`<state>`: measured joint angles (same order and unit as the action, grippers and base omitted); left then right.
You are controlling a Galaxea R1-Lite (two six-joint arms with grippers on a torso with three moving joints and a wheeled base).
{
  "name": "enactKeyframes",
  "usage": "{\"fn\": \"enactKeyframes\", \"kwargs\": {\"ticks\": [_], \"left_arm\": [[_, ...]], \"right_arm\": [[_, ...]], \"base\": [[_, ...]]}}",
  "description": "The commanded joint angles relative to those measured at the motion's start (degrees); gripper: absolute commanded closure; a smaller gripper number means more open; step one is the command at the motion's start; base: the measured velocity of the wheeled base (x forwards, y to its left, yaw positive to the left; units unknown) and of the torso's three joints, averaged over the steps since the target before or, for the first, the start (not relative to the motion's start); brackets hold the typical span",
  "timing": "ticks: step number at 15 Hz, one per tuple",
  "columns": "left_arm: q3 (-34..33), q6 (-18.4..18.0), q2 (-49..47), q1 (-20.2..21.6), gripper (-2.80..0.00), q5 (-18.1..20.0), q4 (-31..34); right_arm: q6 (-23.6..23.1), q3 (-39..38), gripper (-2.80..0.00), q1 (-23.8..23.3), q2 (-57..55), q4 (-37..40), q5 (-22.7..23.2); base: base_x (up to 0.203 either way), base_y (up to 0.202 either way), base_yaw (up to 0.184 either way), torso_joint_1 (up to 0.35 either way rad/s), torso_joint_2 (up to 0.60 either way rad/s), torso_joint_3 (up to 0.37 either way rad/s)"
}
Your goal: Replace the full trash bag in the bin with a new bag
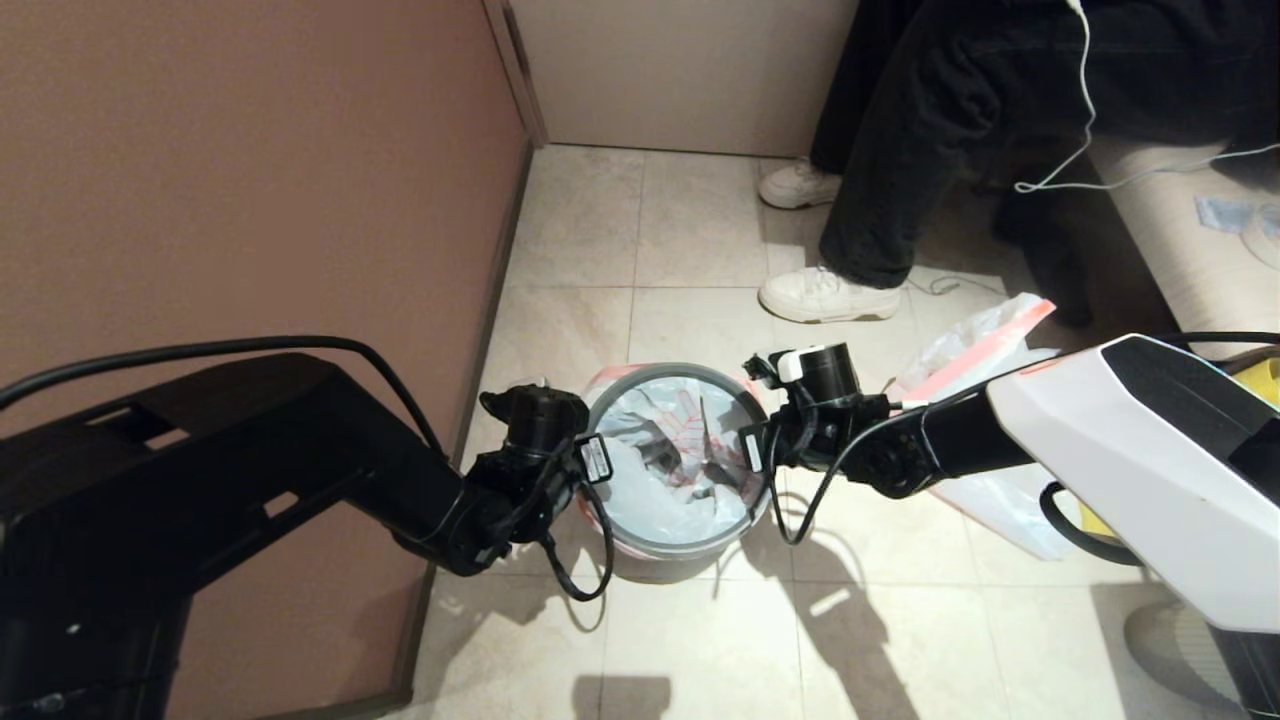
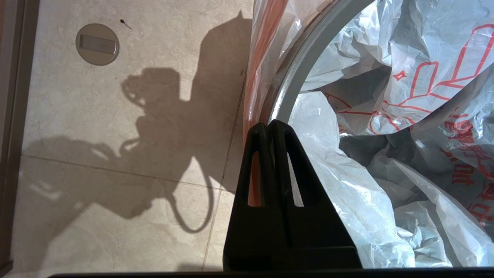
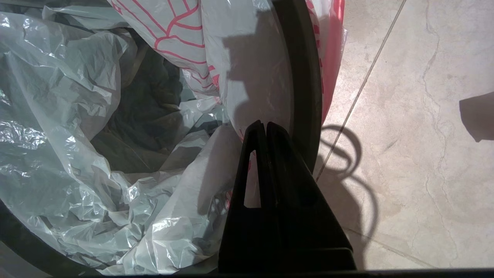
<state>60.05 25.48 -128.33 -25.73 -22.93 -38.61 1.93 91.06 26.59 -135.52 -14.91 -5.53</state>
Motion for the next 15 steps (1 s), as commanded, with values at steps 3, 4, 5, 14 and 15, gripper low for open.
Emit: {"fn": "enactKeyframes", "kwargs": {"ticks": [3,4,5,14,15], "left_arm": [[-0.1,0.0,2.6,0.0,0.0,-0.2,0.5],[-0.1,0.0,4.0,-0.3,0.0,-0.2,0.8],[-0.1,0.0,5.6,-0.7,0.0,-0.2,1.1],[9.2,-13.5,12.4,0.8,0.0,3.7,9.5],[11.9,-18.1,11.5,1.8,0.0,5.5,9.7]], "right_arm": [[0.6,-0.4,0.0,0.5,2.8,0.3,-0.1],[1.3,-0.7,0.0,1.0,4.1,0.8,0.0],[1.9,-1.1,0.0,1.4,5.9,1.8,0.0],[6.5,-9.5,0.0,-1.7,23.5,8.6,-2.6],[6.5,-9.5,0.0,-4.2,24.7,9.5,-5.2]], "base": [[0.0,0.0,0.0,0.0,0.0,0.0],[0.0,0.0,0.0,0.0,0.0,0.0],[0.0,0.0,0.0,0.0,0.0,0.0],[0.0,0.0,0.0,0.0,0.0,0.0],[0.0,0.0,0.0,0.0,0.0,0.0]]}}
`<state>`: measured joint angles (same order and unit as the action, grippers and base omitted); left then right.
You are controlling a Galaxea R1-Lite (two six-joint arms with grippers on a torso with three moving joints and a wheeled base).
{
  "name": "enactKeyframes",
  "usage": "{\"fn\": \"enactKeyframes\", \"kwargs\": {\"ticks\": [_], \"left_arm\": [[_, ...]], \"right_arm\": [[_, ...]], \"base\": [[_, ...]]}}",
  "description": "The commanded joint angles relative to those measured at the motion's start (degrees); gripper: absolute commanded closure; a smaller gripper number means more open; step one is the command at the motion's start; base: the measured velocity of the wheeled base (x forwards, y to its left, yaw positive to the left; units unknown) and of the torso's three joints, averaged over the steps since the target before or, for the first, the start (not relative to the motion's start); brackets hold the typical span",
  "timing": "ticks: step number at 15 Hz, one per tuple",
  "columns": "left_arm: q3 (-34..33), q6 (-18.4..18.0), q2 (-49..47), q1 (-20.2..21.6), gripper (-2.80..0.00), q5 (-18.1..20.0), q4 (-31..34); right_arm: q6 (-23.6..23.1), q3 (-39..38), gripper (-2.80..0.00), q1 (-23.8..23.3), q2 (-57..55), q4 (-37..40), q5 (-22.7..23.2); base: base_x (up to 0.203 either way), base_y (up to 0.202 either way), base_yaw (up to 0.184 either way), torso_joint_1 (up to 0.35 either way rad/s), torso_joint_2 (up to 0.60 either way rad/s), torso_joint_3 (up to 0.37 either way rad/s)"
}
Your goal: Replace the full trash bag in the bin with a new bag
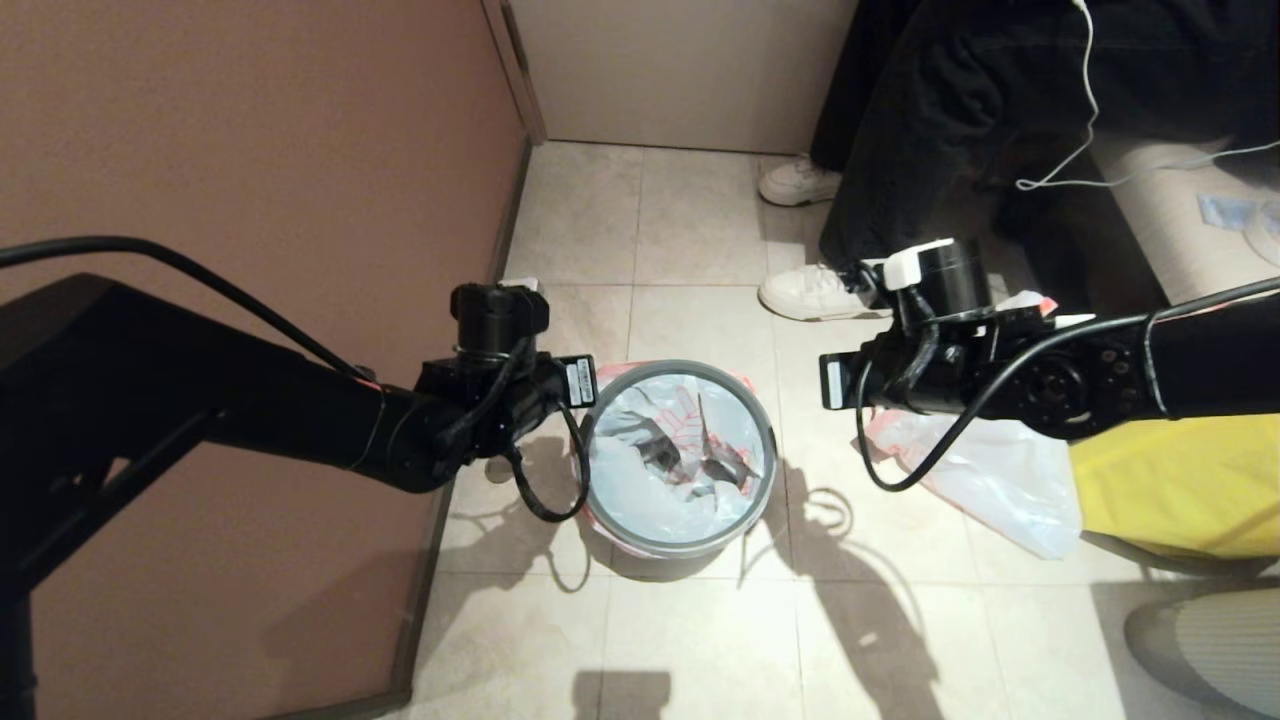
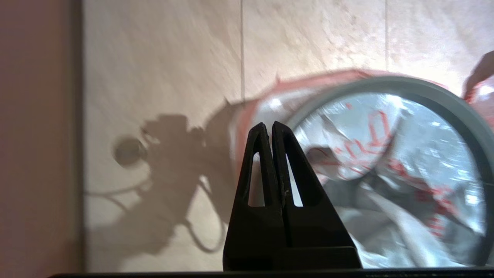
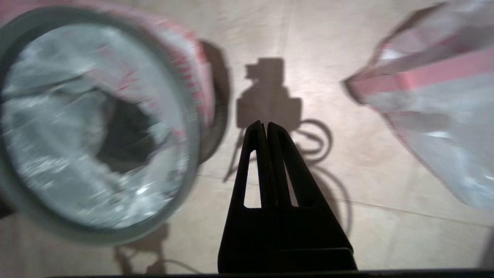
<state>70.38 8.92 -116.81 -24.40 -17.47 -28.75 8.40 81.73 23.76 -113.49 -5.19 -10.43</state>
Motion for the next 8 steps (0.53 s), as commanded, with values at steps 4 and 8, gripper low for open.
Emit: {"fn": "enactKeyframes", "kwargs": {"ticks": [4,8], "left_arm": [[1.6,-11.4,1.2,5.0,0.0,2.0,0.3],[-2.9,-11.8,12.8,3.5,0.0,0.8,6.2]], "right_arm": [[0.0,-2.0,0.0,-10.7,9.1,1.4,-9.1],[-0.4,-4.6,0.0,-12.1,14.4,3.1,-16.5]], "base": [[0.0,0.0,0.0,0.0,0.0,0.0],[0.0,0.0,0.0,0.0,0.0,0.0]]}}
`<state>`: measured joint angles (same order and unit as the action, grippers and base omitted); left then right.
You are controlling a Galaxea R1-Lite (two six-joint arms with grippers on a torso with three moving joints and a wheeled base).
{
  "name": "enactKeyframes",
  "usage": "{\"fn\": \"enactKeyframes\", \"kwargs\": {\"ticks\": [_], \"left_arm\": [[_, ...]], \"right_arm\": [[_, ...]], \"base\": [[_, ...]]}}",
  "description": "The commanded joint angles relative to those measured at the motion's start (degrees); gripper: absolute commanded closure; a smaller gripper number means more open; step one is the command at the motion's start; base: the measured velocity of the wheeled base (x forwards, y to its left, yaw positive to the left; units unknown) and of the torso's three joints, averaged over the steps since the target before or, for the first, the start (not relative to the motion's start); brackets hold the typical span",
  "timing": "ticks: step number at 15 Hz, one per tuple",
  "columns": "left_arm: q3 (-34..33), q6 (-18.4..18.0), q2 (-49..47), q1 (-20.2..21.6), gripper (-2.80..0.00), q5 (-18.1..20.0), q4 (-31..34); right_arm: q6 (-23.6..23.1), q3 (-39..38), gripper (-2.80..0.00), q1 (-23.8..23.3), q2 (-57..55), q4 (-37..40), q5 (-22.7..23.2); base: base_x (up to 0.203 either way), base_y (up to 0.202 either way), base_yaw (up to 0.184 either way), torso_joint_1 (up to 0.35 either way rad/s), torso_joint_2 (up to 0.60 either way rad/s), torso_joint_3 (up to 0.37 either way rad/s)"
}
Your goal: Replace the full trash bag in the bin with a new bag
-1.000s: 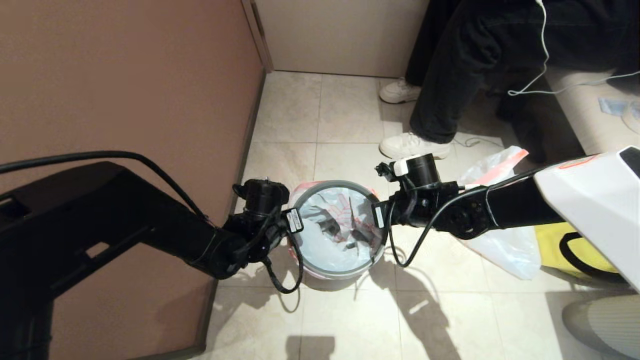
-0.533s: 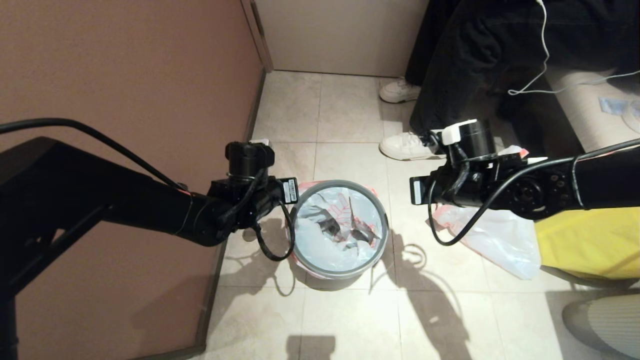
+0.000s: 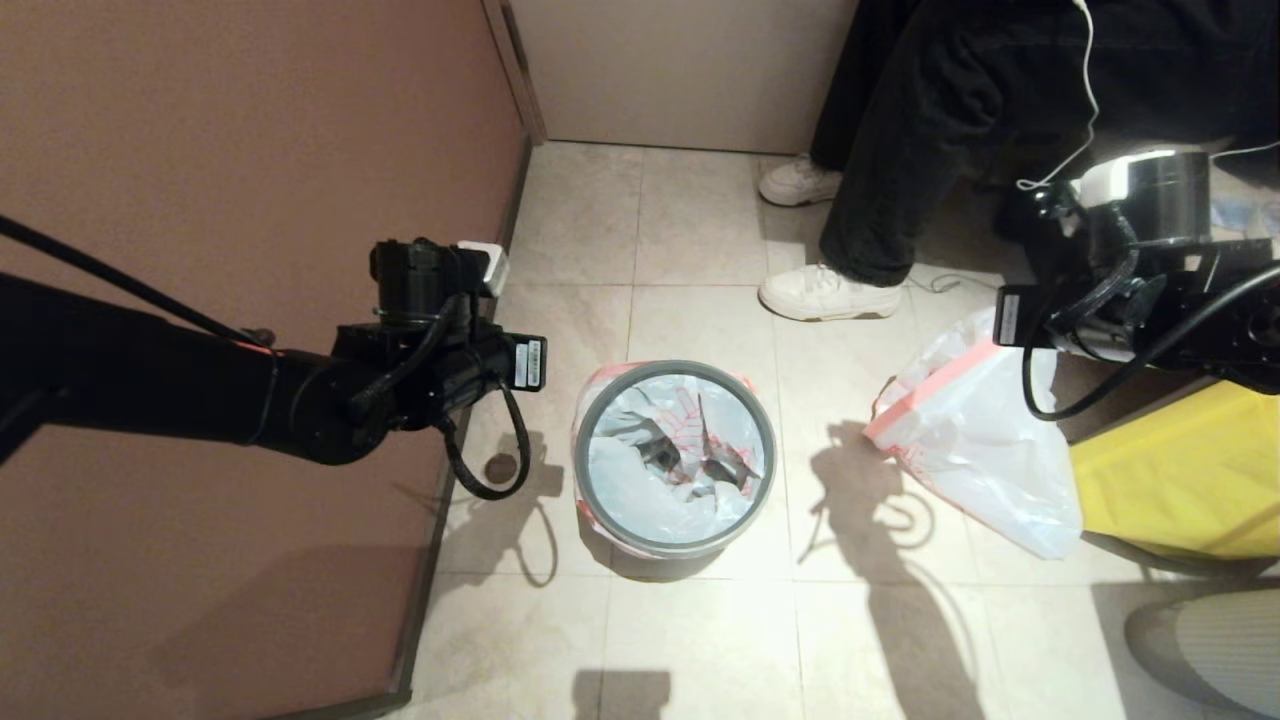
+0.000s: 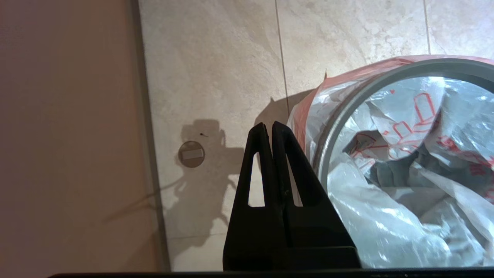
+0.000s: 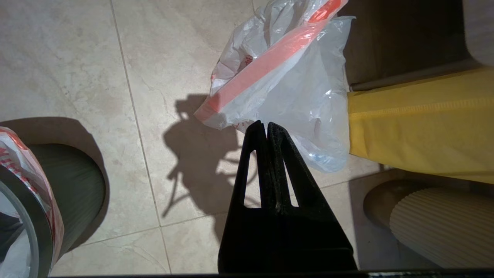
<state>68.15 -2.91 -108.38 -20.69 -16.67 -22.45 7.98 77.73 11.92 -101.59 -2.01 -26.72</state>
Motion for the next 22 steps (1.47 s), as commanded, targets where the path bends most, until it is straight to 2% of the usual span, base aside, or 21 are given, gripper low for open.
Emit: {"fn": "enactKeyframes", "kwargs": {"ticks": [1,5,8,16,19,22], "left_arm": [[-1.8,0.0,7.3,-0.6,0.0,-1.0,1.0],[-11.8,0.0,17.3,-2.3,0.0,-4.1,2.9],[-17.8,0.0,22.1,-3.0,0.0,-9.2,3.1],[-29.5,-0.1,37.4,-2.4,0.0,-10.3,4.5],[-32.1,-0.5,43.5,-1.5,0.0,-10.9,4.6],[-34.0,-3.8,50.2,-1.0,0.0,-11.4,4.2]], "right_arm": [[0.0,-2.1,0.0,-0.2,4.7,0.0,-0.5],[-0.1,-11.2,0.0,0.4,14.1,0.7,-1.0],[0.4,-19.2,0.0,1.9,21.1,0.5,-1.7],[0.4,-33.7,0.0,1.7,38.4,1.0,-2.2],[0.4,-36.2,0.0,-1.4,44.7,1.0,-2.4],[0.4,-37.0,0.0,-4.3,52.4,2.5,-2.3]], "base": [[0.0,0.0,0.0,0.0,0.0,0.0],[0.0,0.0,0.0,0.0,0.0,0.0],[0.0,0.0,0.0,0.0,0.0,0.0],[0.0,0.0,0.0,0.0,0.0,0.0],[0.0,0.0,0.0,0.0,0.0,0.0],[0.0,0.0,0.0,0.0,0.0,0.0]]}}
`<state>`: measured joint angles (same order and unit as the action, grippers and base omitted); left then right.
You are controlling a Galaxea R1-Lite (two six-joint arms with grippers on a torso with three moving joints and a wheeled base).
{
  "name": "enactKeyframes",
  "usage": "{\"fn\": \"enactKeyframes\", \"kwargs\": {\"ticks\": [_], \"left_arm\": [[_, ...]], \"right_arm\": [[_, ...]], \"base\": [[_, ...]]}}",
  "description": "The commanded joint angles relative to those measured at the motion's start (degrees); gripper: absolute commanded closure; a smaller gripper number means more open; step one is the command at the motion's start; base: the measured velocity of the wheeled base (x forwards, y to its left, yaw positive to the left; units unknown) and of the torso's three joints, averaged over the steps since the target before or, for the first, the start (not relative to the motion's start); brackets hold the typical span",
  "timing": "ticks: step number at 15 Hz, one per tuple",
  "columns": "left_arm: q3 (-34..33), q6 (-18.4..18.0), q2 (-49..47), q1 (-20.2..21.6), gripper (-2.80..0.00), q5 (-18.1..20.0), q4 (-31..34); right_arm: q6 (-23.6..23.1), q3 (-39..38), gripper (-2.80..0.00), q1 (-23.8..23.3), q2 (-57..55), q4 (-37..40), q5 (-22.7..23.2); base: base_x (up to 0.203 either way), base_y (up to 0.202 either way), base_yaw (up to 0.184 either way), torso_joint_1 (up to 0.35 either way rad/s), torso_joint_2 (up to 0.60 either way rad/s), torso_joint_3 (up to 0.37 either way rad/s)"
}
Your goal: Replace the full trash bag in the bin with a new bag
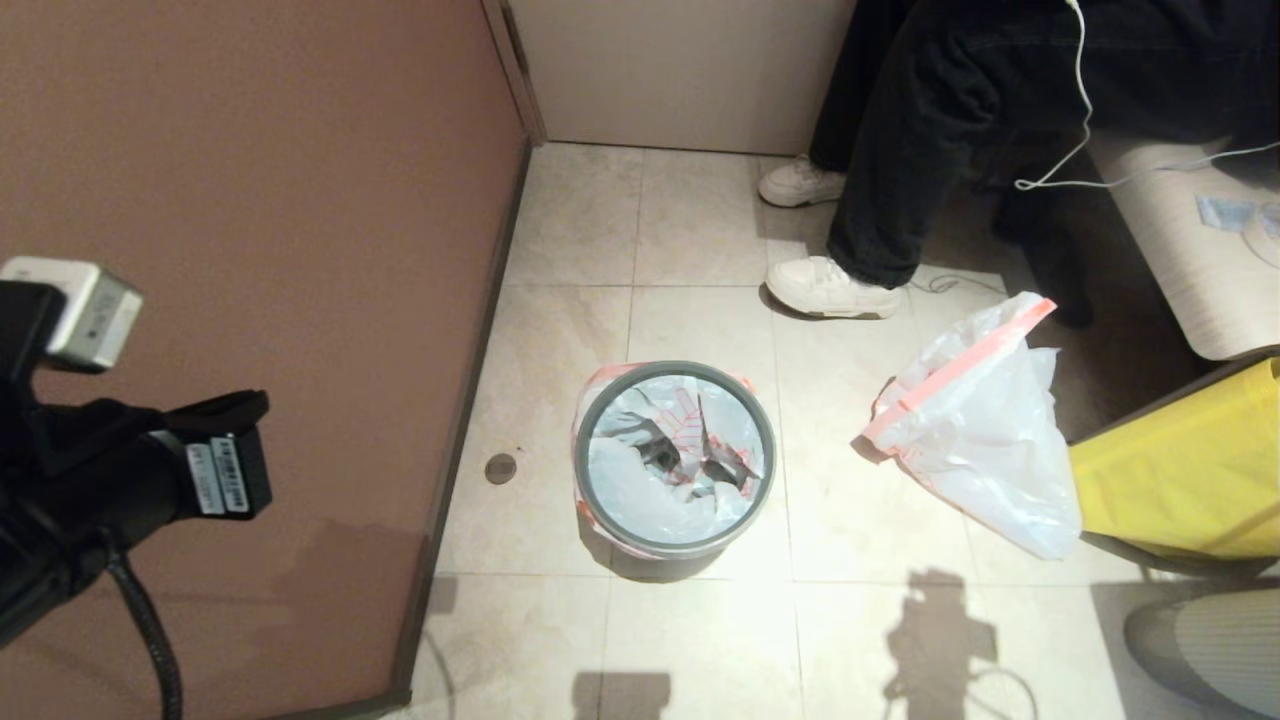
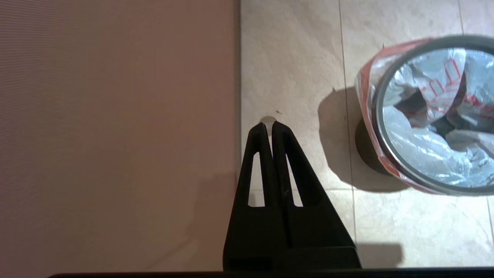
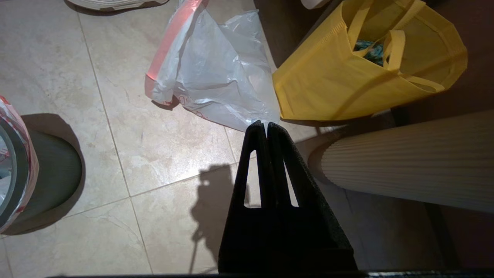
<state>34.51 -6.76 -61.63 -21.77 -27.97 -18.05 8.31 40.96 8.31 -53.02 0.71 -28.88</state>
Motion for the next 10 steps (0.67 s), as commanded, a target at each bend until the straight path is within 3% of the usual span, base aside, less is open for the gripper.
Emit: {"fn": "enactKeyframes", "kwargs": {"ticks": [1,4,10], "left_arm": [[-0.9,-0.4,5.8,0.6,0.0,-0.2,-0.1],[-2.9,-0.8,15.0,2.1,0.0,-0.3,0.2],[-11.5,-0.4,28.2,4.6,0.0,0.0,0.2]], "right_arm": [[0.1,-0.6,0.0,-1.4,6.5,1.8,0.0],[0.4,-2.4,0.0,-4.2,14.4,6.5,1.7],[0.3,-5.2,0.0,-7.6,29.1,14.7,9.8]], "base": [[0.0,0.0,0.0,0.0,0.0,0.0],[0.0,0.0,0.0,0.0,0.0,0.0],[0.0,0.0,0.0,0.0,0.0,0.0]]}}
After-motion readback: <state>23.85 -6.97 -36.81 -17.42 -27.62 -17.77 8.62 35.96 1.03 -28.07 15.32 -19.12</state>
